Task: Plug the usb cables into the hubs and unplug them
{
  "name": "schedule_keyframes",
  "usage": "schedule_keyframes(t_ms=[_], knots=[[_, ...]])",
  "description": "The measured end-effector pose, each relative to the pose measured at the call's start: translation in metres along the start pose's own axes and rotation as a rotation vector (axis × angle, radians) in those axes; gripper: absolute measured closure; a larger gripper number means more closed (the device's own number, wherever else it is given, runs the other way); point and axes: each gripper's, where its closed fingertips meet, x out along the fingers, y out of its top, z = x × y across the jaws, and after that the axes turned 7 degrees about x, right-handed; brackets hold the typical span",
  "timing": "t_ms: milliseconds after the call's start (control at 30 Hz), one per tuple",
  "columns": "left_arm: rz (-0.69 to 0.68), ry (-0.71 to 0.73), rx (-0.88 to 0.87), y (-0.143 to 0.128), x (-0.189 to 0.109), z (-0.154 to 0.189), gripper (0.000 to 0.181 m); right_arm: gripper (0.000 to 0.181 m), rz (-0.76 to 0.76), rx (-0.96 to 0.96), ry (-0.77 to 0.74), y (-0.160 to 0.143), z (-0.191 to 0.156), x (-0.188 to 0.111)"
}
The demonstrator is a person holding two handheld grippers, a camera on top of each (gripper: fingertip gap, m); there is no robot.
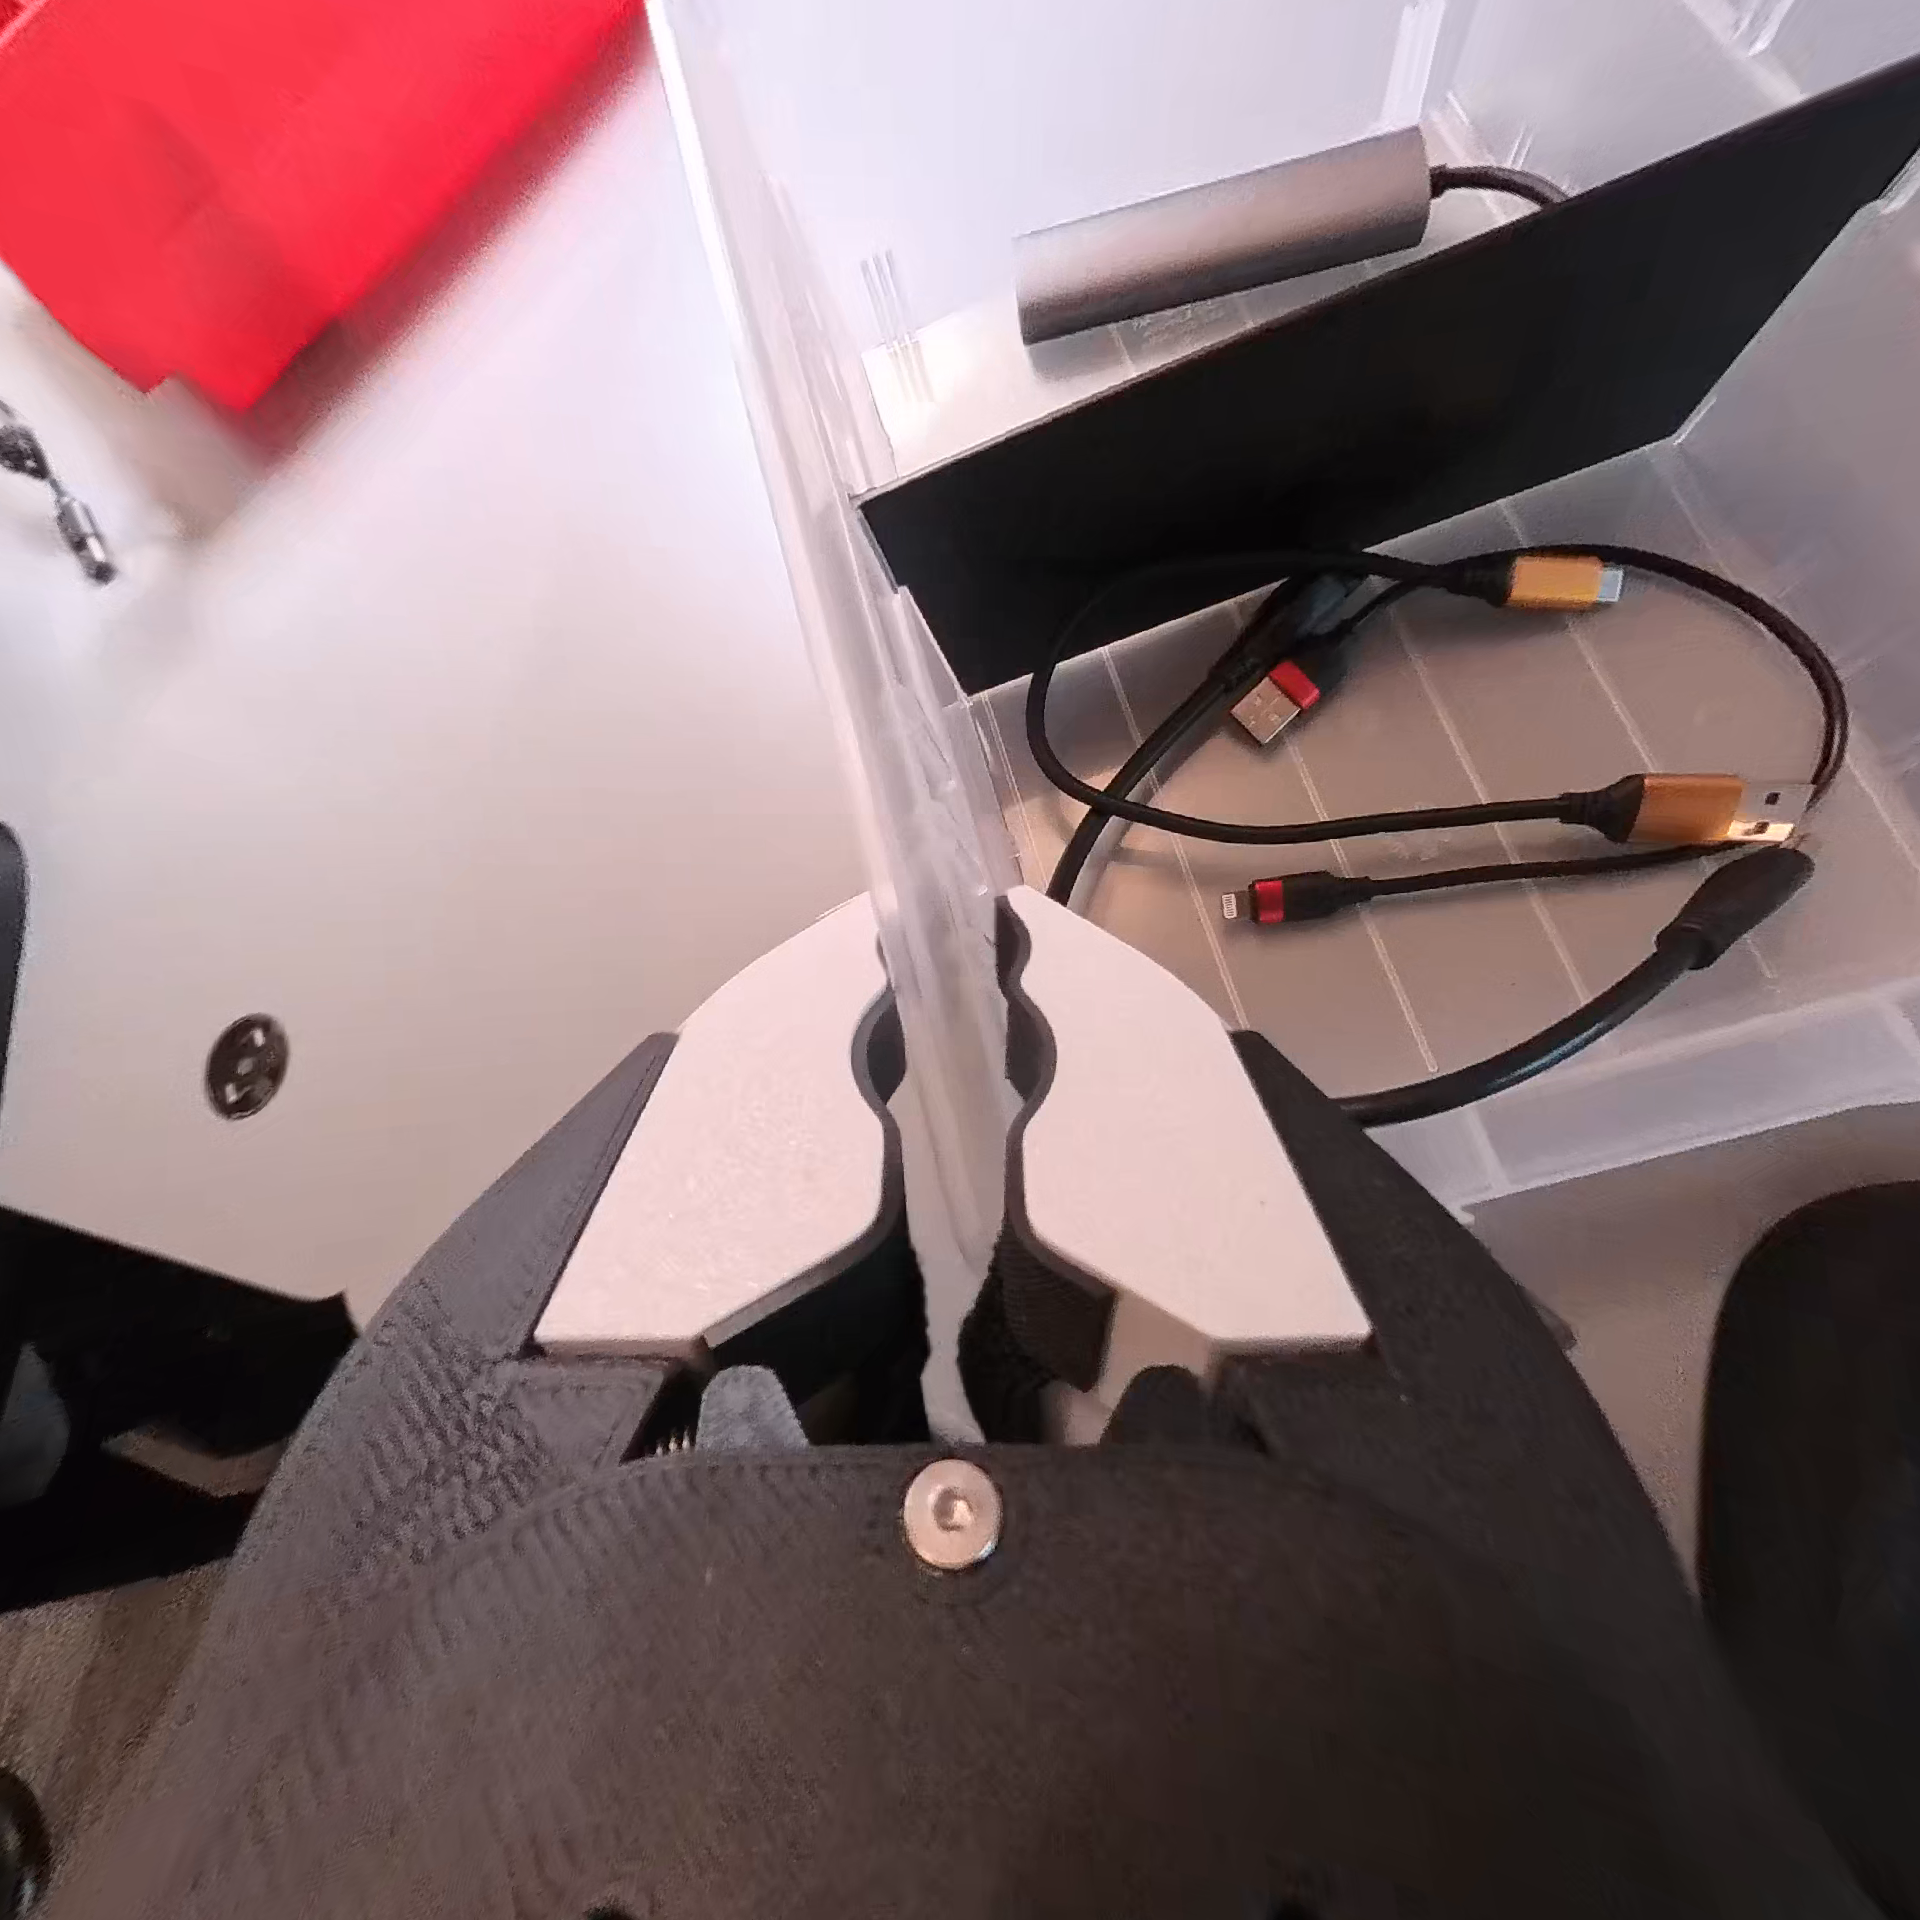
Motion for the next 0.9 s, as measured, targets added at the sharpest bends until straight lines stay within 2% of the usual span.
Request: schedule_keyframes(t_ms=[67,133,167,233,267,333,367,500,700,767,800,900], knots=[[0.018,0.025,0.008,0.001,-0.007,-0.005,0.155,0.088,0.006,0.006,0.001,0.001,0.0,0.0],[0.165,0.055,0.061,0.029,-0.027,-0.003,0.14,0.088,0.009,0.002,-0.004,0.002,0.0,0.0],[0.255,0.047,0.123,0.048,-0.04,0.005,0.14,0.088,0.009,0.001,-0.004,0.002,0.0,0.0],[0.382,-0.076,0.318,0.08,-0.059,0.041,0.143,0.088,0.005,0.005,0.003,0.001,0.0,0.0],[0.38,-0.185,0.428,0.086,-0.061,0.065,0.145,0.088,0.001,0.005,0.008,0.0,-0.001,0.001],[0.259,-0.426,0.608,0.078,-0.051,0.105,0.15,0.089,-0.003,0.003,0.018,0.0,-0.003,0.001],[0.181,-0.503,0.68,0.071,-0.04,0.115,0.153,0.089,-0.002,0.003,0.022,0.0,-0.004,0.001],[-0.128,-0.542,0.859,0.044,0.009,0.108,0.155,0.091,0.007,0.006,0.026,0.002,-0.004,0.0],[-0.304,-0.637,0.982,0.012,0.04,0.115,0.153,0.094,-0.008,0.002,0.031,0.0,-0.005,0.001],[-0.334,-0.694,0.974,0.004,0.04,0.121,0.159,0.094,-0.014,0.0,0.032,-0.001,-0.005,0.001],[-0.335,-0.694,0.963,0.004,0.041,0.12,0.171,0.094,-0.015,0.0,0.032,-0.001,-0.005,0.001],[-0.316,-0.569,0.883,0.018,0.044,0.106,0.177,0.095,-0.014,-0.002,0.035,-0.001,-0.006,0.002]])
